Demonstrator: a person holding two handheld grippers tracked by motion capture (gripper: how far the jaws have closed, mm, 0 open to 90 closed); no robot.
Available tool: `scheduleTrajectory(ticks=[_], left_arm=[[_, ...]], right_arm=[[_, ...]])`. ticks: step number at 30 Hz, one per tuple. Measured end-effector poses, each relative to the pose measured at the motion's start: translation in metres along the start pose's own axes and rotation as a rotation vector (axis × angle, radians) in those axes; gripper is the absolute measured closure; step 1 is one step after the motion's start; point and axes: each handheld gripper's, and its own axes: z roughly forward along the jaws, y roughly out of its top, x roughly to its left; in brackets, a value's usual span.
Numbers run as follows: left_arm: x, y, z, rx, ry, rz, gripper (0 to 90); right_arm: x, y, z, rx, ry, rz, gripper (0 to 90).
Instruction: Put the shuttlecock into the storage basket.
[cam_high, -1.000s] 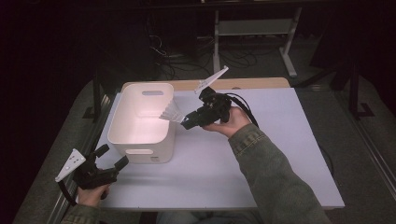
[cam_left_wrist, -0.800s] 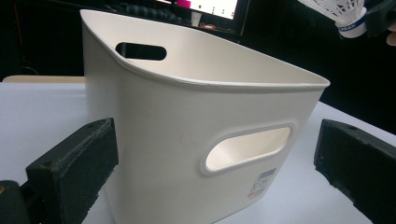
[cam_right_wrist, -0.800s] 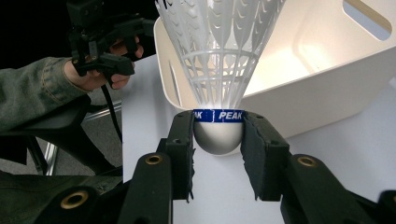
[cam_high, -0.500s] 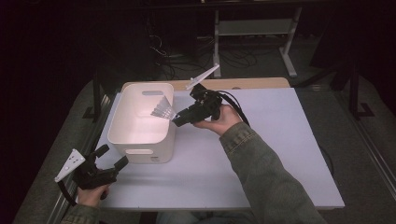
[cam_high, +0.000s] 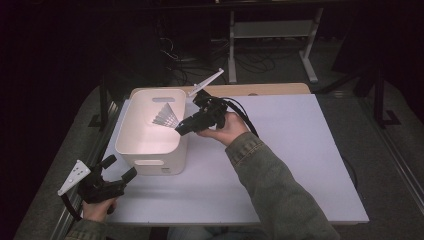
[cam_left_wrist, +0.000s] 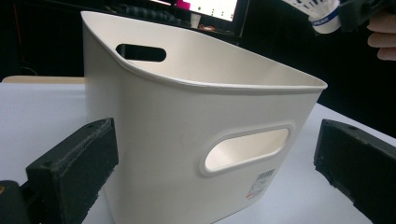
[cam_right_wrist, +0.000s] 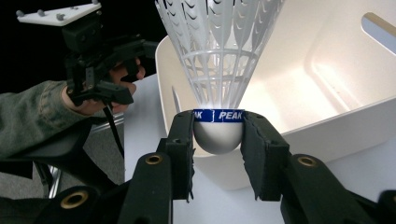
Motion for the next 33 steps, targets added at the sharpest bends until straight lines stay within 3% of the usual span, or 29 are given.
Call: scheduleTrajectory(ticks=[9, 12, 19, 33], left_arm=[[0.001, 0.000, 0.000, -0.002, -0.002, 0.004, 0.0], [0.001, 0.000, -0.001, 0.001, -0.001, 0.003, 0.0], [0.001, 0.000, -0.001, 0.001, 0.002, 0.010, 0.0], [0.001, 0.000, -0.001, 0.001, 0.000, 0.015, 0.0]], right_arm=[[-0.002, 0.004, 0.011, -0.004, 0.014, 0.024, 63.5], [-0.003, 0.005, 0.017, 0.000, 0.016, 0.007, 63.5], [-0.003, 0.007, 0.032, 0.003, 0.027, 0.020, 63.5], [-0.002, 0.006, 0.054, 0.048, 0.033, 0.020, 63.5]])
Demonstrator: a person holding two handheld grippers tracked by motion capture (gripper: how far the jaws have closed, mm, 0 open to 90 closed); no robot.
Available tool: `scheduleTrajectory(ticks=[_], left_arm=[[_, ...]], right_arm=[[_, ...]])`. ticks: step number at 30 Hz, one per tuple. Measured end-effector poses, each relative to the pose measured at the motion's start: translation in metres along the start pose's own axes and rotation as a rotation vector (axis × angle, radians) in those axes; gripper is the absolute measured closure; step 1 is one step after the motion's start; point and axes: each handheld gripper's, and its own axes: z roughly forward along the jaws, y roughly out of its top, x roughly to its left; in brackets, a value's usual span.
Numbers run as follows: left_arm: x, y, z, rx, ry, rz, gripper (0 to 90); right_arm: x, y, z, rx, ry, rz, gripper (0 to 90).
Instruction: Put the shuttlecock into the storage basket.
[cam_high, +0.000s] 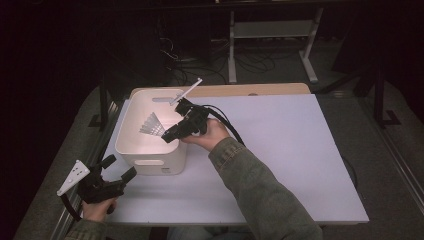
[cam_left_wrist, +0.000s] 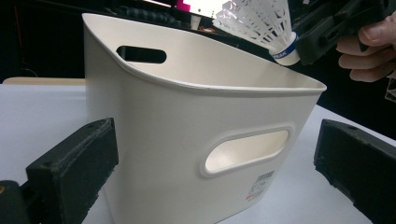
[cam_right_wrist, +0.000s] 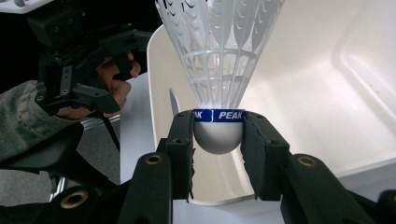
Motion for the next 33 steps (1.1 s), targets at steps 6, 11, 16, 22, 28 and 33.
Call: scheduleTrajectory(ticks=[6, 11, 16, 22, 28, 33], left_arm=[[0.000, 0.000, 0.000, 0.000, -0.001, 0.000, 0.0], [0.000, 0.000, 0.000, 0.001, -0.001, -0.002, 0.0], [0.000, 0.000, 0.000, 0.002, -0.007, 0.005, 0.0], [0.000, 0.000, 0.000, 0.004, -0.005, 0.001, 0.0], [0.000, 0.000, 0.000, 0.001, -0.006, -0.001, 0.0], [0.000, 0.000, 0.000, 0.001, -0.006, 0.000, 0.0]], right_arm=[[-0.004, -0.001, 0.008, 0.013, 0.001, 0.003, 63.5], [-0.004, -0.001, 0.012, 0.024, -0.002, 0.021, 63.4], [-0.006, -0.001, 0.010, 0.008, -0.001, 0.023, 51.5], [-0.004, -0.001, 0.005, -0.009, 0.000, 0.008, 40.7], [-0.003, 0.000, -0.003, -0.021, -0.001, -0.006, 21.1], [-0.002, -0.001, -0.011, -0.041, -0.007, -0.001, 13.6]])
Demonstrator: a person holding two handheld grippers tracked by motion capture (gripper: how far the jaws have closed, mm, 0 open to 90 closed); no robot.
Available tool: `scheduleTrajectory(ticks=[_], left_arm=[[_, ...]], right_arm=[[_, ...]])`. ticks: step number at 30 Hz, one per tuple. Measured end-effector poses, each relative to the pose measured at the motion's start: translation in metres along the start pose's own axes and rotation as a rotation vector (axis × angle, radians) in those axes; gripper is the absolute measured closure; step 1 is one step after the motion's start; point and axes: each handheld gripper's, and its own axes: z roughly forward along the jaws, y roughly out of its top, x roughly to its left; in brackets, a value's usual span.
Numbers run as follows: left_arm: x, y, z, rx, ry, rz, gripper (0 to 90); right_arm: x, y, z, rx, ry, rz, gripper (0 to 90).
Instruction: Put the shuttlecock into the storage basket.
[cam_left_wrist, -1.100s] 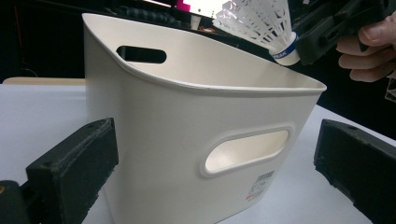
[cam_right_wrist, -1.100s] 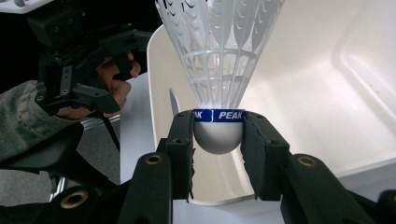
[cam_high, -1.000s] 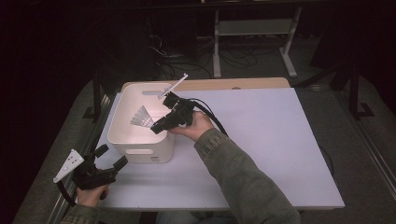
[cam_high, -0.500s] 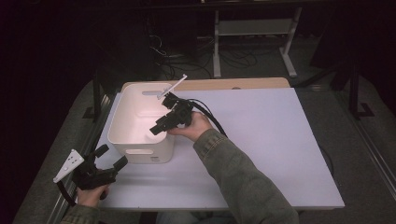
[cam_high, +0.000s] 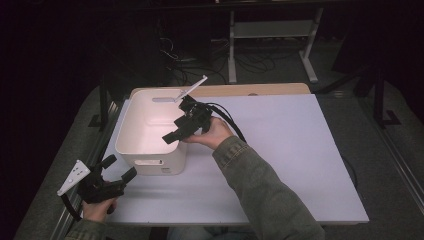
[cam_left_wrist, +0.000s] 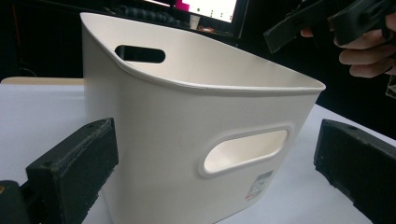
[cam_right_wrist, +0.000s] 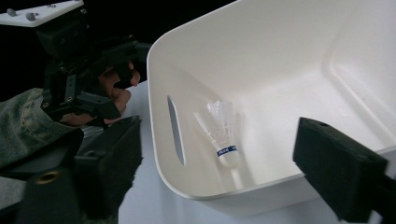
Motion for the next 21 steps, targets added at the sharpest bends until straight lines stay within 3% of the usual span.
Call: scheduleTrajectory(ticks=[9, 11, 16, 21], left_arm=[[0.000, 0.000, -0.001, 0.005, 0.001, 0.006, 0.0], [0.000, 0.000, 0.000, 0.004, 0.000, 0.002, 0.0], [0.000, 0.000, 0.002, 0.001, 0.003, -0.001, 0.0], [0.001, 0.000, 0.001, 0.014, 0.007, 0.014, 0.0]], right_arm=[[-0.001, -0.008, -0.017, -0.093, -0.041, -0.002, 0.4], [-0.002, -0.011, -0.021, -0.116, -0.024, 0.017, 0.0], [-0.005, -0.022, -0.032, -0.149, -0.025, 0.010, 0.0], [-0.010, -0.032, -0.041, -0.169, -0.042, 0.023, 0.0]])
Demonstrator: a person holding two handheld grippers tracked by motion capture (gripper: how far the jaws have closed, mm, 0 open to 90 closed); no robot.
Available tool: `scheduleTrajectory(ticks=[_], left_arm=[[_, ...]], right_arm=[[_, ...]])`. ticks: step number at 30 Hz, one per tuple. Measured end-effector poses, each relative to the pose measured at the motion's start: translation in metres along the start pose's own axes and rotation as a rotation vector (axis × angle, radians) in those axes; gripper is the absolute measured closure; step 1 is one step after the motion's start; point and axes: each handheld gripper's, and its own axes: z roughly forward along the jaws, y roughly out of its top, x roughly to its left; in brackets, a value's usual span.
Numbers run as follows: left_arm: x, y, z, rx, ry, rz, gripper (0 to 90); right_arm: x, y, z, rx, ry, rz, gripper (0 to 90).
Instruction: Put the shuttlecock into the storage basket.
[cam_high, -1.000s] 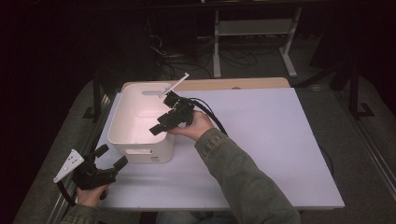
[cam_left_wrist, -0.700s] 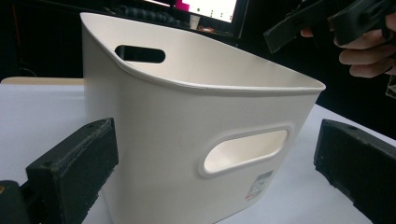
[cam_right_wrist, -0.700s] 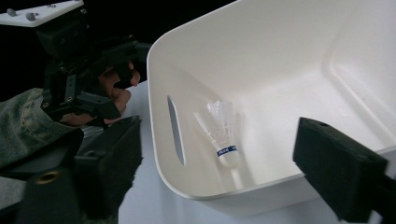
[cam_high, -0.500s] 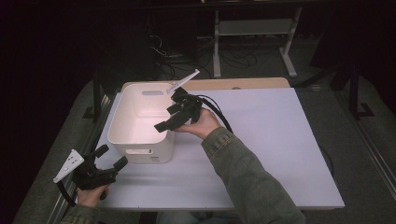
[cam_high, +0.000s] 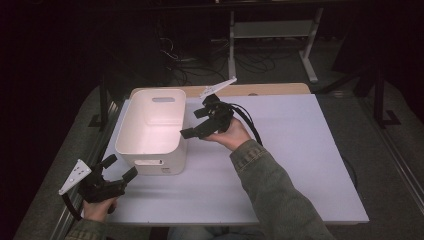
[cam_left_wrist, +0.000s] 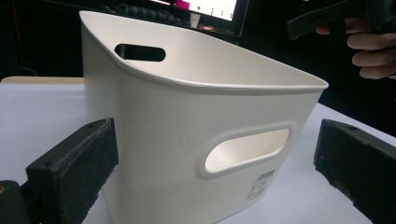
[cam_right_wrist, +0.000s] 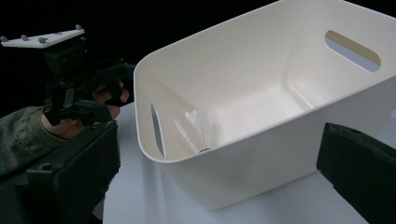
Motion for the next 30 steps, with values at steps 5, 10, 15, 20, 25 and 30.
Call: scheduleTrajectory(ticks=[5, 10, 15, 20, 25, 30], left_arm=[[0.000, 0.000, 0.001, -0.003, -0.003, -0.003, 0.0], [-0.001, 0.000, 0.002, -0.007, -0.006, -0.009, 0.0], [-0.001, 0.000, 0.002, -0.008, -0.006, -0.010, 0.0], [-0.001, 0.000, 0.002, 0.005, -0.003, -0.003, 0.0], [-0.001, 0.000, 0.002, 0.005, -0.005, -0.005, 0.0], [-0.001, 0.000, 0.002, 0.004, -0.004, -0.005, 0.0]], right_arm=[[-0.005, -0.007, -0.010, -0.031, 0.032, 0.011, 0.0], [-0.007, -0.013, -0.018, -0.047, 0.031, 0.007, 0.0], [-0.010, -0.020, -0.028, -0.070, 0.013, 0.009, 0.0], [-0.016, -0.029, -0.037, -0.090, -0.009, 0.025, 0.0], [-0.021, -0.041, -0.046, -0.110, -0.018, 0.031, 0.0], [-0.025, -0.052, -0.057, -0.152, -0.039, 0.026, 0.0]])
